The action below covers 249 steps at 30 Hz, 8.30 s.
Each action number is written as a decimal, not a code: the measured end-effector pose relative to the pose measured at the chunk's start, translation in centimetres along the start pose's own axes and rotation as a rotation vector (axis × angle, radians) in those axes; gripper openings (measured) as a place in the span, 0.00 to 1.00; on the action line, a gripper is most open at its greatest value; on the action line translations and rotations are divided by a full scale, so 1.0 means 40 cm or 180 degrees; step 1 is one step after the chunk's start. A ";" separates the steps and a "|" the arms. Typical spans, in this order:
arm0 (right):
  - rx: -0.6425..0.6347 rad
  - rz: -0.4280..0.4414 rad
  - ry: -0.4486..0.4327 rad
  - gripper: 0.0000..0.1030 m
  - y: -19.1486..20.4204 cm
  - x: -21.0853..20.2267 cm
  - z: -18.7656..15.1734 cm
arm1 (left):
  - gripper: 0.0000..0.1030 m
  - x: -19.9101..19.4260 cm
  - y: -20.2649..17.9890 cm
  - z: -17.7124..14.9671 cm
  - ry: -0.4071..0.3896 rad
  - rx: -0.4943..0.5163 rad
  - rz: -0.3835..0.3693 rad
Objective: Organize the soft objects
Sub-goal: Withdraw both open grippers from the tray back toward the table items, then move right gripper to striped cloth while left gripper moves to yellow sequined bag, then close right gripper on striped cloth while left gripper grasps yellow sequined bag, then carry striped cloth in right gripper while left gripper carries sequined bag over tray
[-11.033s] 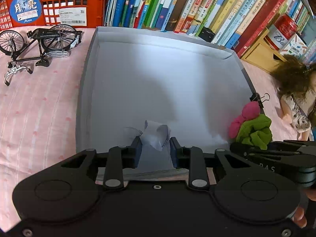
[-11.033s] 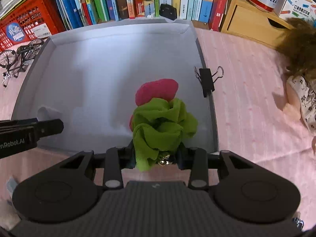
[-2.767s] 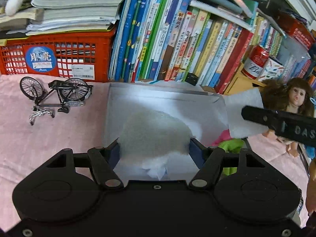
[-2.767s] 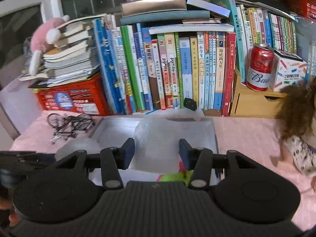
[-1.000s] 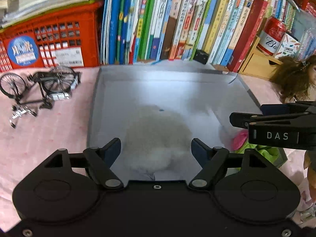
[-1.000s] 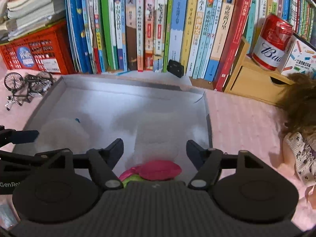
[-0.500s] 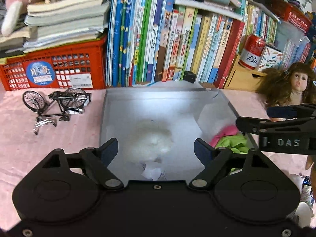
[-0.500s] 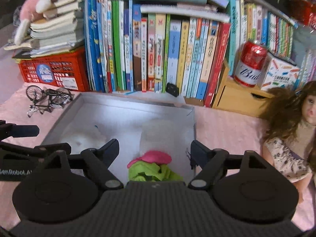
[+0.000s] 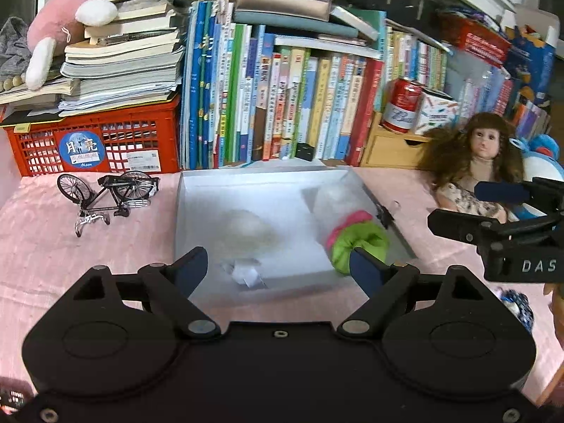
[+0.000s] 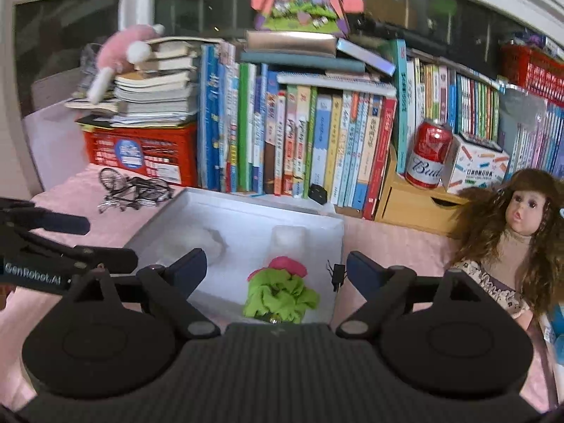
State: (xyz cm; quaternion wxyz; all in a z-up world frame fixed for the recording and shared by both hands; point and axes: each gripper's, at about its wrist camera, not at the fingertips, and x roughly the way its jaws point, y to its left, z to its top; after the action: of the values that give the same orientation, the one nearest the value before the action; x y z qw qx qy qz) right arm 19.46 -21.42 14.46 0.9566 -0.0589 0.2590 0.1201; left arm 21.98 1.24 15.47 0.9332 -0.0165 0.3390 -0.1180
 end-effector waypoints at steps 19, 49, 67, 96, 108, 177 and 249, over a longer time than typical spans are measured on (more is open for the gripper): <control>-0.0067 0.0075 -0.0554 0.93 0.001 -0.199 -0.164 | 0.95 -0.196 -0.105 -0.213 -0.0508 0.0228 -0.0256; 0.0090 -0.0557 -0.0827 0.96 -0.070 -0.282 -0.417 | 0.94 -0.263 -0.218 -0.468 -0.0740 0.0389 -0.0189; 0.0296 -0.0710 -0.0564 0.88 -0.122 -0.246 -0.532 | 0.67 -0.146 -0.275 -0.565 -0.0898 0.0030 0.0279; 0.0330 -0.0703 -0.0371 0.84 -0.139 -0.160 -0.529 | 0.65 -0.039 -0.269 -0.525 -0.0953 -0.0414 0.0565; 0.0350 -0.0728 -0.0296 0.82 -0.147 -0.139 -0.531 | 0.65 -0.037 -0.280 -0.521 -0.1088 -0.0419 0.0654; 0.0206 -0.0416 -0.0828 0.43 -0.107 -0.260 -0.257 | 0.38 -0.336 -0.187 -0.206 -0.1342 0.0185 -0.0052; 0.0168 0.0106 0.1066 0.45 -0.081 0.638 0.107 | 0.40 0.593 0.157 0.208 0.0637 -0.0288 -0.0123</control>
State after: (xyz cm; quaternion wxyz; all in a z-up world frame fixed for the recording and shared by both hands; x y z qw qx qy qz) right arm 43.71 -18.70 5.30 0.8992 -0.0487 0.4187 0.1177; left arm 46.20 1.46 6.25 0.8906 -0.0532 0.4351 -0.1216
